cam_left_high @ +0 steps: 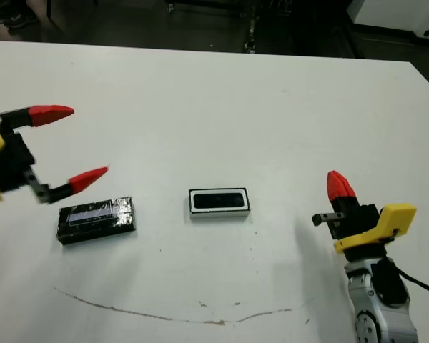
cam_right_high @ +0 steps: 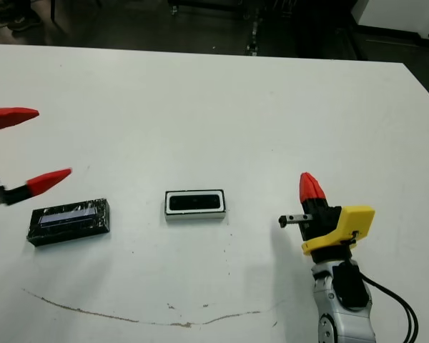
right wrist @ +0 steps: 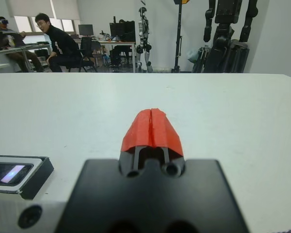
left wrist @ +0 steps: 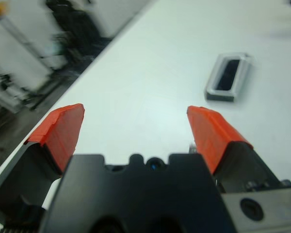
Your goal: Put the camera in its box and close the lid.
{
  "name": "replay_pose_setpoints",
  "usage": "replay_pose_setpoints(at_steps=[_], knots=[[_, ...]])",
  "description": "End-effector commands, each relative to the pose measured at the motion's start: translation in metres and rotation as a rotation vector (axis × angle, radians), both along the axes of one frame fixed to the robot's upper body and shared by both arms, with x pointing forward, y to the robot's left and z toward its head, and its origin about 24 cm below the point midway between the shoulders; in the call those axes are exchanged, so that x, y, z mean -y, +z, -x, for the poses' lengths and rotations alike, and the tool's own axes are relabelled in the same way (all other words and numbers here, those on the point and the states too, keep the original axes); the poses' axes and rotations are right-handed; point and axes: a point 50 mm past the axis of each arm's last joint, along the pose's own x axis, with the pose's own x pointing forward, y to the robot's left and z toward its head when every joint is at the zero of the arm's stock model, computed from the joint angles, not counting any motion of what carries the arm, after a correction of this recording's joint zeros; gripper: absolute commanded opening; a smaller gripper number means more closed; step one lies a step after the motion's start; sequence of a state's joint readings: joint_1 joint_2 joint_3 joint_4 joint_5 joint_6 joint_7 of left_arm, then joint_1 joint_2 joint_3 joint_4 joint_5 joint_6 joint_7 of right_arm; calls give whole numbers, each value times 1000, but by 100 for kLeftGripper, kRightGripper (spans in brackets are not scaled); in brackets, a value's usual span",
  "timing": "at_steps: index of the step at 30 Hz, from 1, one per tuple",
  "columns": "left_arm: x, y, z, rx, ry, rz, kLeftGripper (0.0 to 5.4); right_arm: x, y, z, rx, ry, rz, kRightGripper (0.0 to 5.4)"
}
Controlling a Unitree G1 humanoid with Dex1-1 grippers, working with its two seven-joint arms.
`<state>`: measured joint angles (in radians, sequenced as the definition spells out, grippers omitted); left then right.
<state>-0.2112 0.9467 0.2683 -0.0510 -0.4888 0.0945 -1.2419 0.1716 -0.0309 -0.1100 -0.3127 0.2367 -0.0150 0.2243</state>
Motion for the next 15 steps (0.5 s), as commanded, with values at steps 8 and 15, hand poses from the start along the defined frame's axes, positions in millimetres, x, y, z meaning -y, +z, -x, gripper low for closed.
replay_pose_setpoints(at_steps=[8, 15], knots=[[-3, -13, -14, -206, -225, -86, 540, 4, -1, 1, -10, -8, 23, 2], [-3, -26, -13, -314, -255, -71, 540, 4, -2, 1, -14, -8, 31, 2]])
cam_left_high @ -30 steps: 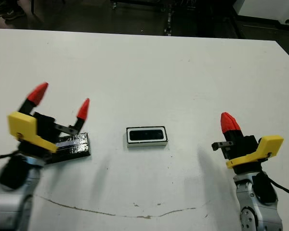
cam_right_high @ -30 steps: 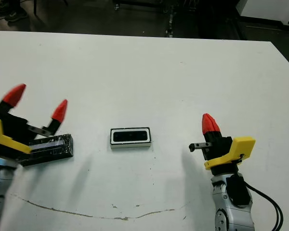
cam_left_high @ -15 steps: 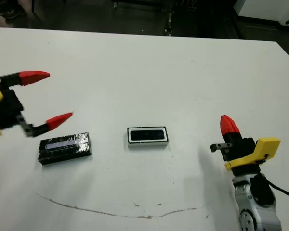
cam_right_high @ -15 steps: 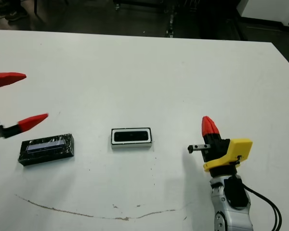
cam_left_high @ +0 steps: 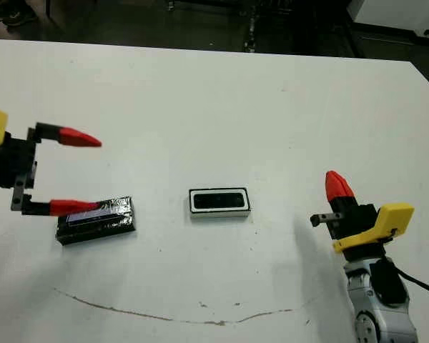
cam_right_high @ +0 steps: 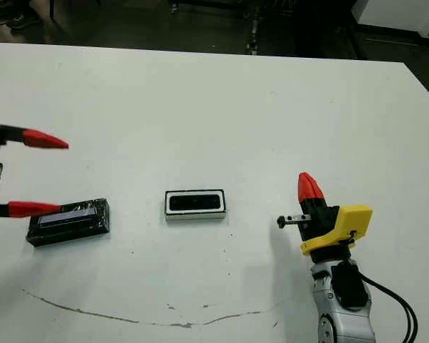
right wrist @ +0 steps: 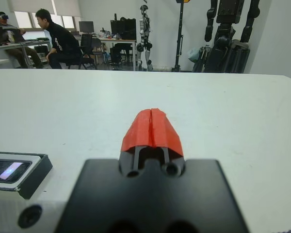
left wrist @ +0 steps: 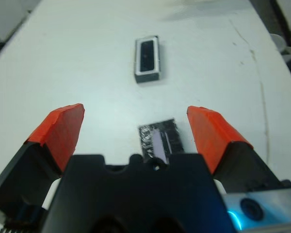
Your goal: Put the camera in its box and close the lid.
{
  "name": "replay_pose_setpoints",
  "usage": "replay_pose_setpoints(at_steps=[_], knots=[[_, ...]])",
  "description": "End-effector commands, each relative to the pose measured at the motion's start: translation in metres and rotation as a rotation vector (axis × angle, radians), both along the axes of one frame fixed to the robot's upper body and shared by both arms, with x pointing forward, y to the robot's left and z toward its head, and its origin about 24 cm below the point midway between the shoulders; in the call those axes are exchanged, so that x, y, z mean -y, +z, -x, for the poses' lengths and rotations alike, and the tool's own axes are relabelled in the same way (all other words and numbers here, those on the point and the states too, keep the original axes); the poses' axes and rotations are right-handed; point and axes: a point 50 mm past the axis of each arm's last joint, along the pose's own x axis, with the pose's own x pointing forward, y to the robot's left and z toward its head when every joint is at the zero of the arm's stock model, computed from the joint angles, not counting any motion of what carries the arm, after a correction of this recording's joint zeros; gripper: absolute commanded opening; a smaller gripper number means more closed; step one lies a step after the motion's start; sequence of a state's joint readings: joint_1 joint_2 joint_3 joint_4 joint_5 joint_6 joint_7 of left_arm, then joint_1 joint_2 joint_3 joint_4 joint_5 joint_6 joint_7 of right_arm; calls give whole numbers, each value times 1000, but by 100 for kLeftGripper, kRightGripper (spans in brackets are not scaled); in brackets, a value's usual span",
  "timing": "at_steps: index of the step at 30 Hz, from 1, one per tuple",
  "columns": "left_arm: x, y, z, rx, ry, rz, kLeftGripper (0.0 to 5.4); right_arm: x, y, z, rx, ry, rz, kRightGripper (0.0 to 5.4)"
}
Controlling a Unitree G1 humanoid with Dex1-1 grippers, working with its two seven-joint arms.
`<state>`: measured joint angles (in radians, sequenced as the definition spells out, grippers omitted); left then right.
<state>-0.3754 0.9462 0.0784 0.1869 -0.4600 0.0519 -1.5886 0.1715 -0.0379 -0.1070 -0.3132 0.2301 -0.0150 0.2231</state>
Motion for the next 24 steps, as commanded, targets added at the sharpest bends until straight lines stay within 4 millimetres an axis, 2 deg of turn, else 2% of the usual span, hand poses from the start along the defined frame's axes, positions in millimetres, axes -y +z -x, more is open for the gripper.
replay_pose_setpoints(at_steps=[1, 12, 15, 24], knots=[[1, -5, 1, -53, -20, 2, 540, 4, -2, 1, -15, -10, 18, 2], [6, -15, 8, -129, -33, 18, 540, 4, -4, 1, -22, -22, 23, 2], [6, -19, 10, -180, 15, -5, 540, 4, -4, 1, -27, -25, 21, 2], [8, -26, 17, -180, 59, -20, 540, 4, -5, 1, -28, -28, 33, 2]])
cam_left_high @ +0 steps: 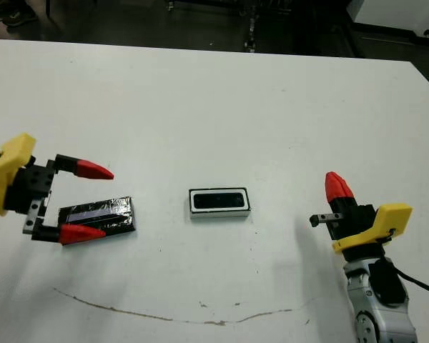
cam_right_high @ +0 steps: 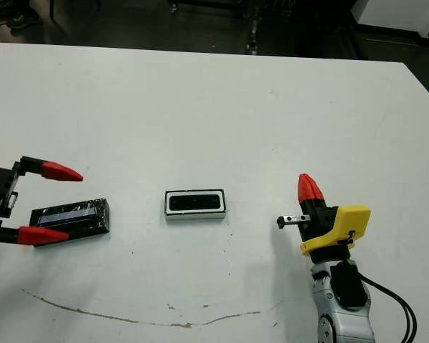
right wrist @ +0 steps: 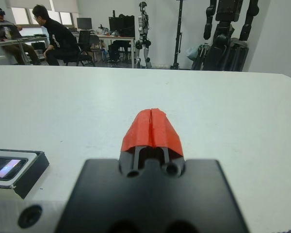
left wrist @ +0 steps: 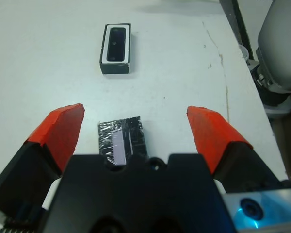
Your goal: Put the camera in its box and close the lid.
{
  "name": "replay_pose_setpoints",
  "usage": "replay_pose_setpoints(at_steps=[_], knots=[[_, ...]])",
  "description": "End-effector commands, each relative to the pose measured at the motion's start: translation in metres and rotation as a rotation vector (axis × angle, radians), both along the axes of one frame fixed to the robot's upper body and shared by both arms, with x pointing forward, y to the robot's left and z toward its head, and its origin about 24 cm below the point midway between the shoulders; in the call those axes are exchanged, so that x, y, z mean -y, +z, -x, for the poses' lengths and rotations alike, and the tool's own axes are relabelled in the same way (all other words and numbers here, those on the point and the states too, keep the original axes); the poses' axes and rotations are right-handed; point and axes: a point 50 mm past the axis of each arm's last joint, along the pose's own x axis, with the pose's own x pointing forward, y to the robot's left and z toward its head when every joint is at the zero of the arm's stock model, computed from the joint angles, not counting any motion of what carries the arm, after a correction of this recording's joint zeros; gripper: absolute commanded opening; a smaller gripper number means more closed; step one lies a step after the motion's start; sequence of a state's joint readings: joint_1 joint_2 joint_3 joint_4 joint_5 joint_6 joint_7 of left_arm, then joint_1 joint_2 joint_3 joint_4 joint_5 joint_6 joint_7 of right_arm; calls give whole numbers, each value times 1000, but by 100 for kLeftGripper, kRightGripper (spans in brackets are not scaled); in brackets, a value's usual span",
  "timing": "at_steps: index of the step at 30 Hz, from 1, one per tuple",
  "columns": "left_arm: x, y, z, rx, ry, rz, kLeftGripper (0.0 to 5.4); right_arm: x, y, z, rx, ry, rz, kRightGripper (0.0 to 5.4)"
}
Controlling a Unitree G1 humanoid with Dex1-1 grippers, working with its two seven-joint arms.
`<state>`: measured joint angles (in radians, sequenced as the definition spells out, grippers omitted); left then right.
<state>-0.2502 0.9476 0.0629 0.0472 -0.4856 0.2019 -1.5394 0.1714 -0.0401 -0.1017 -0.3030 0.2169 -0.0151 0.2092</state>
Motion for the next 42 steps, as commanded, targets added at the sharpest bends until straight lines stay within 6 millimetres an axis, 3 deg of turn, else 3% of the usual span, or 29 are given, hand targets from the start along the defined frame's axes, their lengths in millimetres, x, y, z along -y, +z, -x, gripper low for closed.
replay_pose_setpoints(at_steps=[1, 42], knots=[[-4, -3, 4, -24, 42, -42, 540, 4, -3, 2, -17, -17, 23, 2], [-12, -42, 4, -167, 191, -14, 540, 2, -3, 3, -17, 3, 19, 2]])
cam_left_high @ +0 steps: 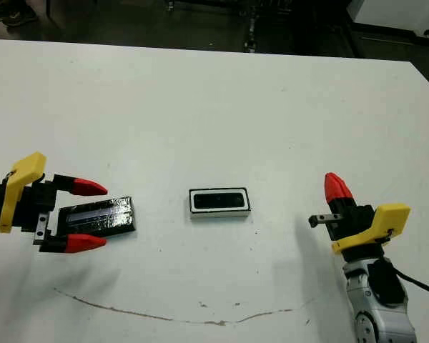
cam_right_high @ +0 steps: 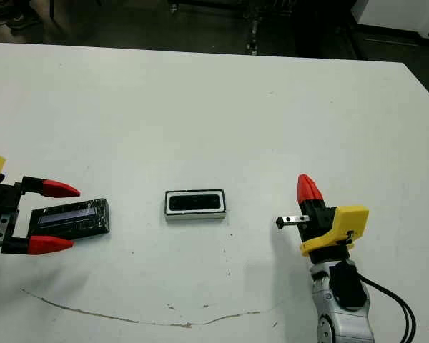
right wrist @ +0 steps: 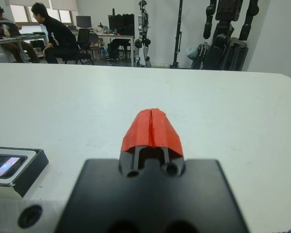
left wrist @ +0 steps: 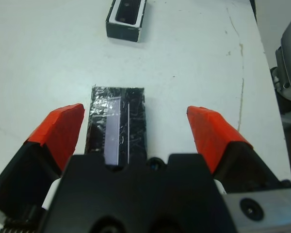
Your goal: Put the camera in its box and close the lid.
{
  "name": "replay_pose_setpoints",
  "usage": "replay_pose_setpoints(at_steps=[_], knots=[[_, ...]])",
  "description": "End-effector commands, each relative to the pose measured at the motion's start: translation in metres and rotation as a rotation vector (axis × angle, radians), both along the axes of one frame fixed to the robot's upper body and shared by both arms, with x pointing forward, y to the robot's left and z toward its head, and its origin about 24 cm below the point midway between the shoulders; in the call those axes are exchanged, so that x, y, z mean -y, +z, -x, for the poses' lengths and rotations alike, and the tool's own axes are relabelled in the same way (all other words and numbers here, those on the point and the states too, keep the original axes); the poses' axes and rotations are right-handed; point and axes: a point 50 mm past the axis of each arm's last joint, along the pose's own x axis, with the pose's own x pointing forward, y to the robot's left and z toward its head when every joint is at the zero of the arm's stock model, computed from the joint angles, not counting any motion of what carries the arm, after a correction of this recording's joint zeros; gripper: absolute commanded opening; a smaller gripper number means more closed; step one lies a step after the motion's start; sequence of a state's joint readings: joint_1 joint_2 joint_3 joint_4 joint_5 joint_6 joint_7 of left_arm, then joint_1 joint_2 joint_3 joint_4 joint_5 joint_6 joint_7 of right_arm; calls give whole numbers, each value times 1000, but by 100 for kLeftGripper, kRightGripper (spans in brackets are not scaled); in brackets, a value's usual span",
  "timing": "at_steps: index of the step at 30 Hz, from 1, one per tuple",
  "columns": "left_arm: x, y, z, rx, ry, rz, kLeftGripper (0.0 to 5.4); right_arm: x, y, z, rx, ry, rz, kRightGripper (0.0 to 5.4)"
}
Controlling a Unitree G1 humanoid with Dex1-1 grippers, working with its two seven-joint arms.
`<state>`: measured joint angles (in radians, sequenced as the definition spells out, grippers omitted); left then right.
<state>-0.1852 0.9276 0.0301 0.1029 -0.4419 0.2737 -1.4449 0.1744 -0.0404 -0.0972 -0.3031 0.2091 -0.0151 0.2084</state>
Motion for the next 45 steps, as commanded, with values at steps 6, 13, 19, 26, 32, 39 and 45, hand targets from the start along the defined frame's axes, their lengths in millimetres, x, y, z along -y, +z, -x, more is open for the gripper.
replay_pose_setpoints(at_steps=[6, 13, 19, 26, 32, 39, 45], knots=[[-2, -10, 1, -16, 34, -3, 540, 3, -2, 2, -12, 4, 7, 2], [-5, -13, -1, -14, 45, 1, 540, 2, -1, 3, -17, 5, 7, 2], [-6, -15, -1, -17, 54, -7, 540, 3, -1, 3, -13, 12, 3, 2], [-8, -24, -2, 21, 55, -33, 540, 5, 0, 4, -18, 1, 14, 2], [-11, -30, -3, 23, 58, -48, 540, 5, 0, 4, -18, 2, 8, 2], [-8, -36, -2, 35, 50, -74, 540, 5, -1, 4, -21, 2, 8, 2], [-10, -41, -2, -42, 137, -53, 540, 4, -2, 5, -25, 2, 13, 2]])
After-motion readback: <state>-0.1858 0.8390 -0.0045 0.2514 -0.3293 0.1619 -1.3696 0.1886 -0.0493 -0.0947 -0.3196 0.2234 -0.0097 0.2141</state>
